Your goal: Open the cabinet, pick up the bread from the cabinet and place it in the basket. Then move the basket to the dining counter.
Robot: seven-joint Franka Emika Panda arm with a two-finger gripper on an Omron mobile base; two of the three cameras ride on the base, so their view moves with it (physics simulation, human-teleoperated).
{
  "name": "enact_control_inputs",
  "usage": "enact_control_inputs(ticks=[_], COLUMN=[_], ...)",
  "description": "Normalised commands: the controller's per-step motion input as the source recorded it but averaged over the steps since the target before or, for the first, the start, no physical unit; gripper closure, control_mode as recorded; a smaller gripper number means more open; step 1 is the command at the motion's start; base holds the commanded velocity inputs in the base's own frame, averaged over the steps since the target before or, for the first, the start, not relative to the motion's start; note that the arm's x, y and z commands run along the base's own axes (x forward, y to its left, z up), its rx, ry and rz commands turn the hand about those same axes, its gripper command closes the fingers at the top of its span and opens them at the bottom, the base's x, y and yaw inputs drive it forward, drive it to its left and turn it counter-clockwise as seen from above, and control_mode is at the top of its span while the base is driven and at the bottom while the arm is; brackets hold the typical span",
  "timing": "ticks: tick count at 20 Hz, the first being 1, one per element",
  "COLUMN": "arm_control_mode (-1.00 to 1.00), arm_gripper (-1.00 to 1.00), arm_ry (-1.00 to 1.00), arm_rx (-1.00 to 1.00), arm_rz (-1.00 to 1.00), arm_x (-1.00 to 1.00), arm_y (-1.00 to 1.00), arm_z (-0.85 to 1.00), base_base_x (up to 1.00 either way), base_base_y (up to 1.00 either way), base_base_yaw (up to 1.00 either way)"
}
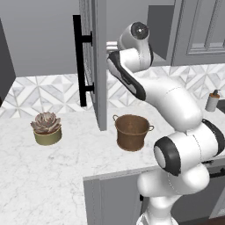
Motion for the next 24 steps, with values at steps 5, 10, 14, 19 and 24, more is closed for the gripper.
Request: enact_control_inputs(ticks=[5, 10, 14, 19, 24], arm_control_mode=[-1.00, -1.00, -1.00, -1.00, -1.00], arm_gripper=[-1.00, -1.00, -1.00, -1.00, -1.00], arm_ry=[0.00, 0.05, 0.03, 0.00, 0.00], arm_rx=[0.00, 0.00, 0.00, 0.01, 0.03], arm_rz=[0.00, -0.02, -0.06, -0.06, -0.03], arm_x=[0.47, 0.43, 0.28, 0.24, 0.13], arm_y=[0.02, 0.00, 0.00, 0.02, 0.10], arm_z=[0.00, 0.00, 0.00, 0.00, 0.00], base_base_x=[0.00, 0.00, 0.00, 0.00, 0.00], base_base_y=[0.00, 0.00, 0.00, 0.00, 0.00], base_base_yaw=[0.00, 0.00, 0.00, 0.00, 0.00])
